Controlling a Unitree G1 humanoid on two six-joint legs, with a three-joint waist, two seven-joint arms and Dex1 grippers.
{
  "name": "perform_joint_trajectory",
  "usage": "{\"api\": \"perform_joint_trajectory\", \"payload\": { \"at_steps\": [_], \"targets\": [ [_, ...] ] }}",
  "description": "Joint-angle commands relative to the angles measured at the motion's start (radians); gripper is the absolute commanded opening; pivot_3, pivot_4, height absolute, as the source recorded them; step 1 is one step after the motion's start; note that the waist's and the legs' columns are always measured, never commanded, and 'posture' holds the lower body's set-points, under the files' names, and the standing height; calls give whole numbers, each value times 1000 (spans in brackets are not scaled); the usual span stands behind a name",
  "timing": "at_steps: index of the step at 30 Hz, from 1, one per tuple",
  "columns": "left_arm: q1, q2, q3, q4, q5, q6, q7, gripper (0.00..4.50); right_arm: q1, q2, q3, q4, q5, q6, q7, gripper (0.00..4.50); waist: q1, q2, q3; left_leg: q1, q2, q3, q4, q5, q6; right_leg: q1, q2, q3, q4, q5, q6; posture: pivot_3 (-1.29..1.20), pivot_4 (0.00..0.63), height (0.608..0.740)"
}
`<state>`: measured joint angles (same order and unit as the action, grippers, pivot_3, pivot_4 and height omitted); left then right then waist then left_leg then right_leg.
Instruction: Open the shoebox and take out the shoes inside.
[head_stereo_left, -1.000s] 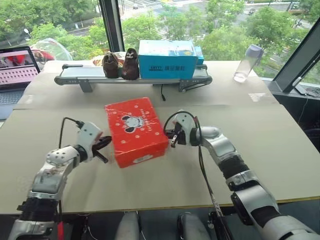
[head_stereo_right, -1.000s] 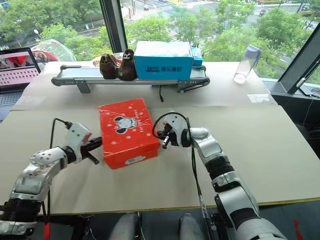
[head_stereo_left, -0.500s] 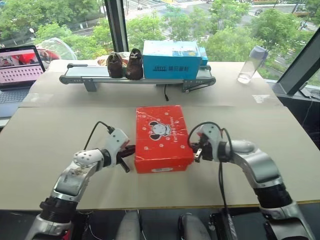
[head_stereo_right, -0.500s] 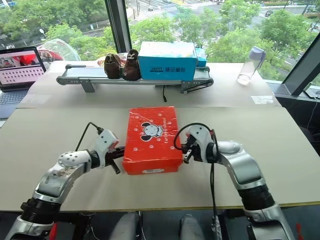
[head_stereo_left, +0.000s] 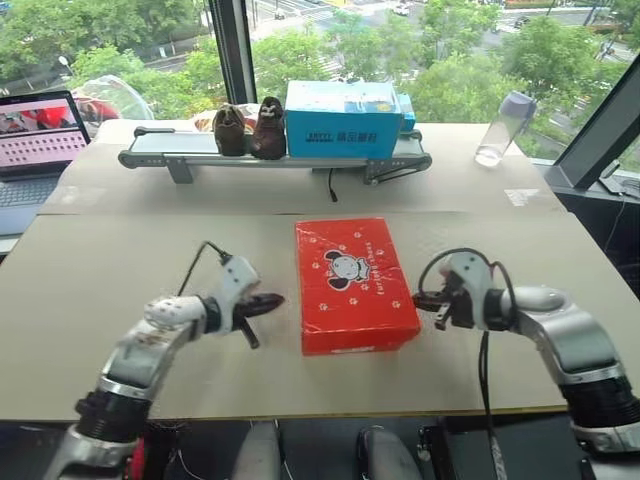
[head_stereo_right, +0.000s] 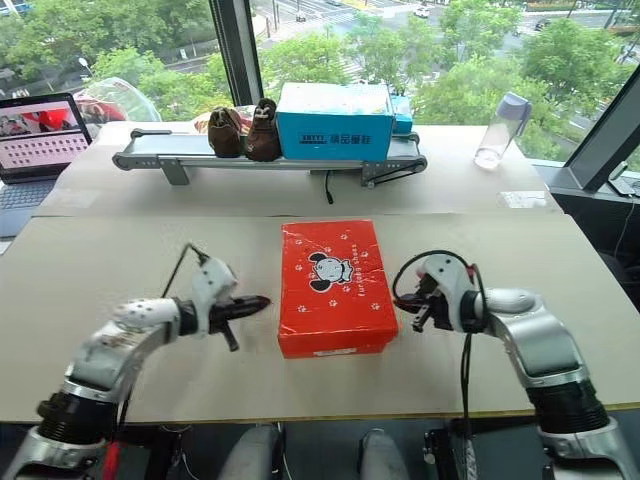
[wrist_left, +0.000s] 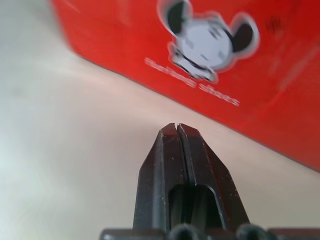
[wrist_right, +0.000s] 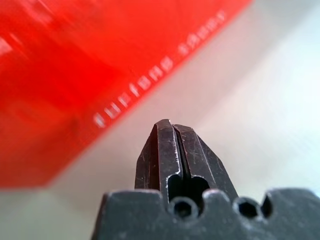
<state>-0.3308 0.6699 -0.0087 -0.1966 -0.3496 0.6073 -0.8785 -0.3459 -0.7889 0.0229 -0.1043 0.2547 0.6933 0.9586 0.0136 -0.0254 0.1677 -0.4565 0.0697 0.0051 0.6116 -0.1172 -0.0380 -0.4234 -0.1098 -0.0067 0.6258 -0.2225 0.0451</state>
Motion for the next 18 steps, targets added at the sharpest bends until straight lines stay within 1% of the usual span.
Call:
{"api": "perform_joint_trajectory", "payload": {
  "at_steps": [1, 4, 7, 9, 12, 15, 18],
  "targets": [
    [-84, 89, 121, -58, -162, 89, -114, 40, -18, -66, -52, 49, 2, -80, 46, 8, -1, 0, 0, 0, 0, 0, 0, 0, 0, 0, 0, 0, 0, 0, 0, 0, 150, 740],
    [-151, 167, 171, -89, -271, 171, -180, 40, -18, -91, -59, 67, 14, -98, 62, 8, -2, -1, 1, 0, 0, 0, -1, 0, 0, 0, 0, 0, 0, 0, 0, 0, 150, 740],
    [-212, 271, 207, -124, -399, 276, -277, 745, -9, -107, -66, 34, 37, -88, 89, 0, -3, -1, 1, 0, 0, 0, -1, 0, 0, 0, 0, 0, 0, 0, 1, 0, 150, 740],
    [-244, 336, 213, -142, -441, 315, -314, 1436, -6, -102, -73, 9, 59, -78, 103, 0, -7, -2, 1, 0, 0, 0, -1, 0, 0, 0, 0, 0, 0, 0, 1, 0, 150, 740],
    [-306, 436, 207, -148, -471, 352, -363, 2502, -9, -83, -48, -4, 66, -93, 111, 0, -10, -2, 2, 1, 0, 0, 0, 0, 0, 0, 0, 1, 1, -1, 0, 0, 150, 740],
    [-353, 525, 187, -142, -462, 361, -402, 3517, -40, -36, -8, 5, 68, -94, 110, 0, -13, -4, 3, 1, 0, 0, 0, 0, 0, 0, 0, 1, 1, -1, 0, 0, 150, 740],
    [-378, 591, 183, -139, -468, 369, -432, 4486, -91, 39, -20, 0, 142, -23, 113, 0, -18, -3, 3, 1, 0, 0, -1, 0, 0, -1, 0, 1, 0, -1, 0, 0, 150, 740]
  ]
}}
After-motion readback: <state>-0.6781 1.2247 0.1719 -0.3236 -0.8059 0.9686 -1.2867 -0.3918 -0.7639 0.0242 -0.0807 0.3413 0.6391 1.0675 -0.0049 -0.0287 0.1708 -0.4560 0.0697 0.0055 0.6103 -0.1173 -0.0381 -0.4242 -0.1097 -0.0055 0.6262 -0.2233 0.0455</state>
